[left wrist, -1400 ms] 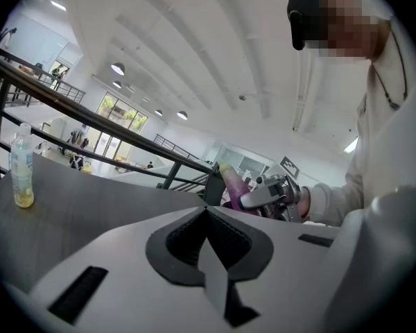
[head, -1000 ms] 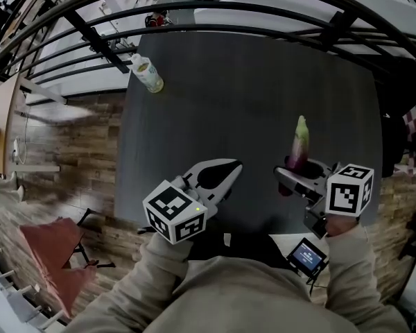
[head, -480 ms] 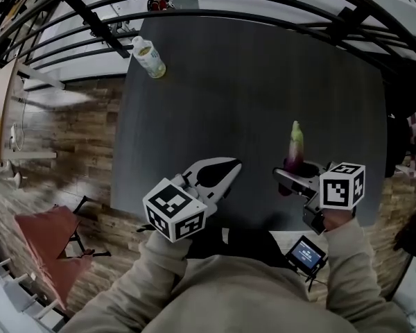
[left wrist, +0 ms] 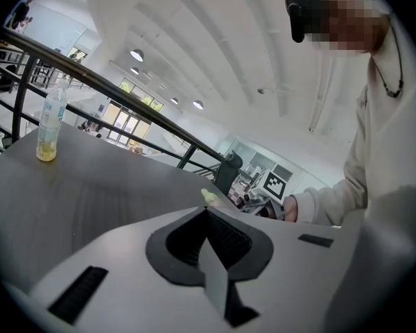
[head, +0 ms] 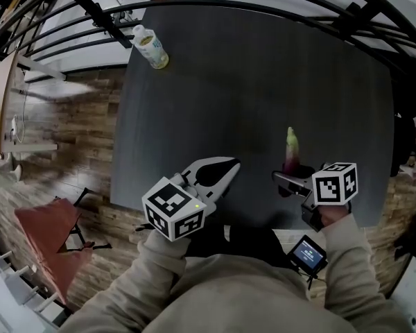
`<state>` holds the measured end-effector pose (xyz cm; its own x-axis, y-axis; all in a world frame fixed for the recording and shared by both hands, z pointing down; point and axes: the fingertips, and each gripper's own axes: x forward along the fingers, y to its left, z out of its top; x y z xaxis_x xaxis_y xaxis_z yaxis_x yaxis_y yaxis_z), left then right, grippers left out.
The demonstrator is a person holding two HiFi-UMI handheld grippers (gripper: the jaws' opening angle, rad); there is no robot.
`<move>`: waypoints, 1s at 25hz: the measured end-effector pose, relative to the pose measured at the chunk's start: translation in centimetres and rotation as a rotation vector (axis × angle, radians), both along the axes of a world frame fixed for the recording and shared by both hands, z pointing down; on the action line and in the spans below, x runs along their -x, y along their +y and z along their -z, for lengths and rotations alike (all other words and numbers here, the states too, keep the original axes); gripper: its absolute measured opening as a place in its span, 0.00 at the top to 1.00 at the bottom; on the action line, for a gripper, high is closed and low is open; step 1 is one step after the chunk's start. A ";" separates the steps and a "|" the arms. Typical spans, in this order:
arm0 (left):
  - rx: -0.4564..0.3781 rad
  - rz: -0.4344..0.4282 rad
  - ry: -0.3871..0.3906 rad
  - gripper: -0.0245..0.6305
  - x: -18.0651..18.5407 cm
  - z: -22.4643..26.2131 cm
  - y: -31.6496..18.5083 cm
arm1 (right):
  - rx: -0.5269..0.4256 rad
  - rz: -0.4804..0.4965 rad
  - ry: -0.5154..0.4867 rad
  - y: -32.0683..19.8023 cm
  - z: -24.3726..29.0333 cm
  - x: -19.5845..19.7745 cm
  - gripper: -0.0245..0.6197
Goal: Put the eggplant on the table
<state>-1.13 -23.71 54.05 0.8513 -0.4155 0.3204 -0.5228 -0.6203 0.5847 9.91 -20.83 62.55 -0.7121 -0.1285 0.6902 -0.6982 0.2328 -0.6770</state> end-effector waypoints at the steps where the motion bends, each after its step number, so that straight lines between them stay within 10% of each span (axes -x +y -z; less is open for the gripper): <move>1: 0.005 -0.001 -0.003 0.95 0.0 -0.2 0.1 | 0.006 0.010 0.008 0.2 -0.3 -0.1 0.60; 25: 0.085 0.028 -0.003 0.95 0.9 -3.1 1.5 | 0.137 0.025 0.107 2.4 -8.3 -1.5 0.59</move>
